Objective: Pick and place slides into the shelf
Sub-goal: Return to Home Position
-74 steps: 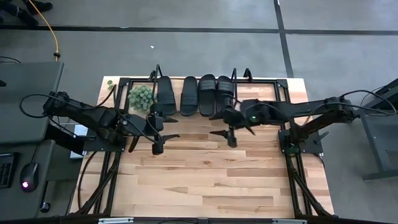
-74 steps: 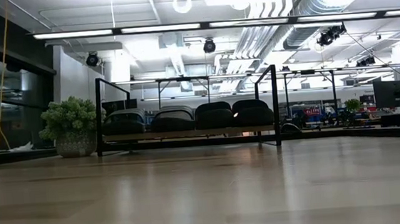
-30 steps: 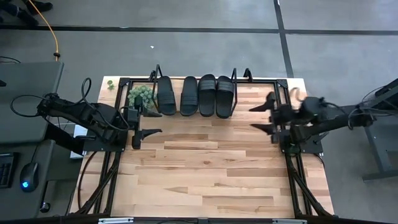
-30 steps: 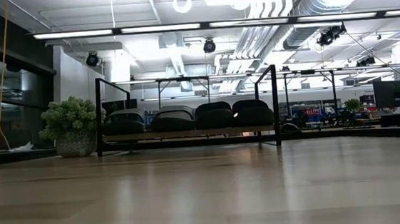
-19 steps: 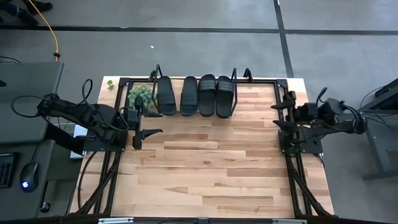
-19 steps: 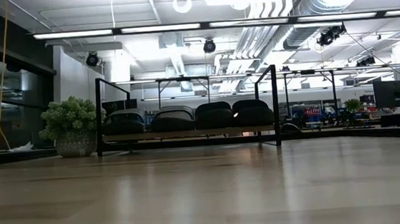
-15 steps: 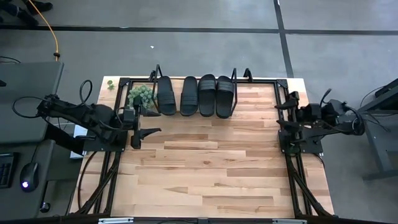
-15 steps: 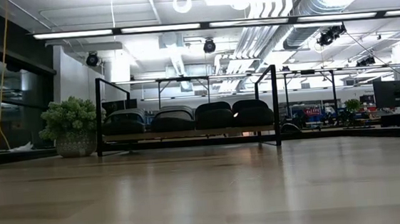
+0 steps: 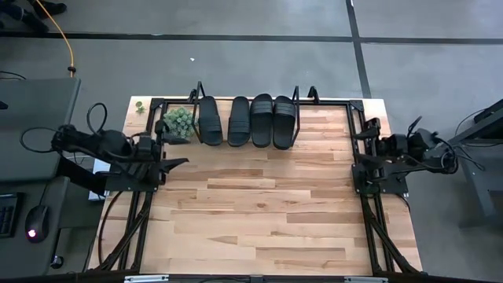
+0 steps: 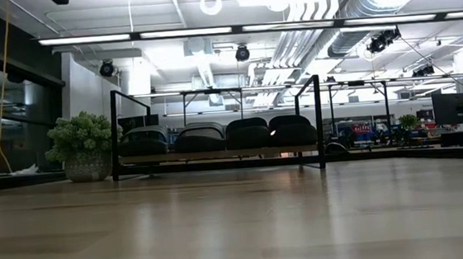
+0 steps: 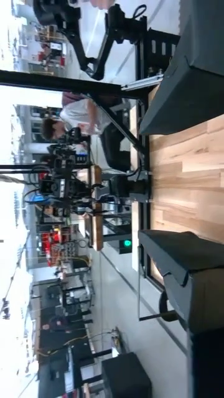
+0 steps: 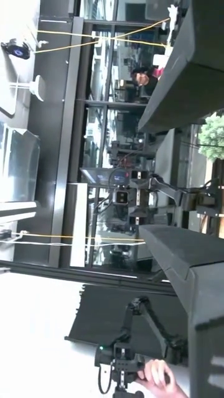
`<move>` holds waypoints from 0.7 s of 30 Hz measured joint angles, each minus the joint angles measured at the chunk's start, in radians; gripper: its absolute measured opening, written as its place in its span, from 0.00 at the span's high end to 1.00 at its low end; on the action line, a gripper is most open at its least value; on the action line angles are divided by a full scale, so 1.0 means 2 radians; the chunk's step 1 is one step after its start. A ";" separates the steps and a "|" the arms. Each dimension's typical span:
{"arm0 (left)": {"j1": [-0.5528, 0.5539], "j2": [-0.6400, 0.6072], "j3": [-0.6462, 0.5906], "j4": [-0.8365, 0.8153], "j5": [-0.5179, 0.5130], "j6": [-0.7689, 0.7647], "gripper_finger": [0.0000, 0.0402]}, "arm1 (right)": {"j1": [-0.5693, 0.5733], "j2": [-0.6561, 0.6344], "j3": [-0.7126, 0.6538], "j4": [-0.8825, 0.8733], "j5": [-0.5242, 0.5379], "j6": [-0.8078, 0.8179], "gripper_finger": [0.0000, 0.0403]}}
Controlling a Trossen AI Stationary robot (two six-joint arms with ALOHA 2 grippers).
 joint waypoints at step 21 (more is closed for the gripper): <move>0.000 -0.165 -0.101 0.004 0.028 -0.038 0.39 | 0.000 0.000 -0.093 0.120 0.003 0.037 0.38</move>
